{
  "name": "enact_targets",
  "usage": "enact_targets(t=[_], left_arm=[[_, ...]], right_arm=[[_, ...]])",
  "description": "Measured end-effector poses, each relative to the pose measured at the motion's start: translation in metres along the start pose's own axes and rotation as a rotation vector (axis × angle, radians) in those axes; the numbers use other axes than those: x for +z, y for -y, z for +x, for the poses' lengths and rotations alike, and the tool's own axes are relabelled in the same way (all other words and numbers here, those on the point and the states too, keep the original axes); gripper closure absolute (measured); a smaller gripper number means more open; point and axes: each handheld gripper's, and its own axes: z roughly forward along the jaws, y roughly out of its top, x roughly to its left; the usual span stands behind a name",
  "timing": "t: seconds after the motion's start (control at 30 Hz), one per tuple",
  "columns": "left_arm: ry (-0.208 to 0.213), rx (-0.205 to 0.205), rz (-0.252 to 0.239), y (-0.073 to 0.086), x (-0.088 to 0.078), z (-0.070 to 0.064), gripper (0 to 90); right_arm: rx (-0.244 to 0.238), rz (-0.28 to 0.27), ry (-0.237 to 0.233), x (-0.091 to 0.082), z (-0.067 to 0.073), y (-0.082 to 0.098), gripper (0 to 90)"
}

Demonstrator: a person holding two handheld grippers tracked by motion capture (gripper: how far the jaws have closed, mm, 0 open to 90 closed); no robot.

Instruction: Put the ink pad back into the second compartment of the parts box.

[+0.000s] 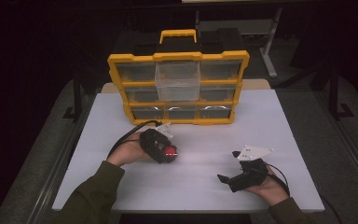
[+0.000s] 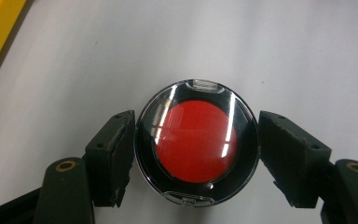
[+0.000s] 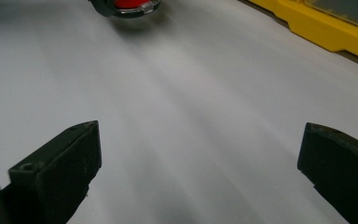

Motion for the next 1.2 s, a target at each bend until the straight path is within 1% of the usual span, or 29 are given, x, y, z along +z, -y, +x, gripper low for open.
enact_targets(t=[0.3, 0.33, 0.37, 0.47, 0.5, 0.67, 0.77, 0.83, 0.87, 0.93, 0.97, 1.07, 1.2], left_arm=[[-0.019, -0.044, -0.017, 0.011, -0.02, 0.006, 29.5], [-0.019, -0.044, -0.017, 0.011, -0.02, 0.006, 29.5], [-0.021, -0.057, -0.02, 0.013, -0.024, 0.006, 29.5], [-0.019, -0.059, -0.025, 0.015, -0.028, 0.008, 29.5], [-0.017, -0.066, -0.024, 0.018, -0.032, 0.009, 29.5], [-0.017, -0.084, -0.038, 0.021, -0.039, 0.011, 29.5], [-0.019, -0.089, -0.042, 0.021, -0.044, 0.012, 29.5], [-0.018, -0.088, -0.05, 0.02, -0.051, 0.015, 29.5], [-0.018, -0.088, -0.05, 0.02, -0.051, 0.015, 29.5], [-0.017, -0.09, -0.065, 0.018, -0.058, 0.016, 29.5], [-0.017, -0.09, -0.065, 0.018, -0.058, 0.016, 29.5], [-0.017, -0.083, -0.066, 0.016, -0.065, 0.016, 29.5], [-0.021, -0.083, -0.068, 0.014, -0.075, 0.016, 29.5]], right_arm=[[-0.001, 0.0, -0.001, 0.0, 0.001, 0.0, 0.0], [-0.001, 0.0, -0.001, 0.0, 0.001, 0.0, 0.0], [0.0, 0.001, -0.001, 0.0, 0.0, 0.0, 0.0], [0.002, 0.002, 0.0, 0.0, 0.001, 0.0, 0.0], [0.001, 0.001, -0.001, 0.001, 0.001, 0.0, 0.0], [0.001, 0.002, 0.0, 0.001, 0.001, 0.0, 0.0], [0.001, 0.001, -0.001, 0.001, 0.001, 0.0, 0.0], [0.002, 0.002, -0.002, 0.001, 0.001, 0.0, 0.0], [0.001, 0.002, -0.002, 0.001, 0.001, 0.0, 0.0], [0.001, 0.001, -0.003, 0.001, 0.001, 0.0, 0.0], [0.002, 0.001, -0.002, 0.001, 0.001, 0.0, 0.0], [0.003, -0.001, -0.002, 0.0, 0.0, 0.0, 0.0], [0.003, -0.002, 0.0, 0.0, 0.0, 0.0, 0.0]])
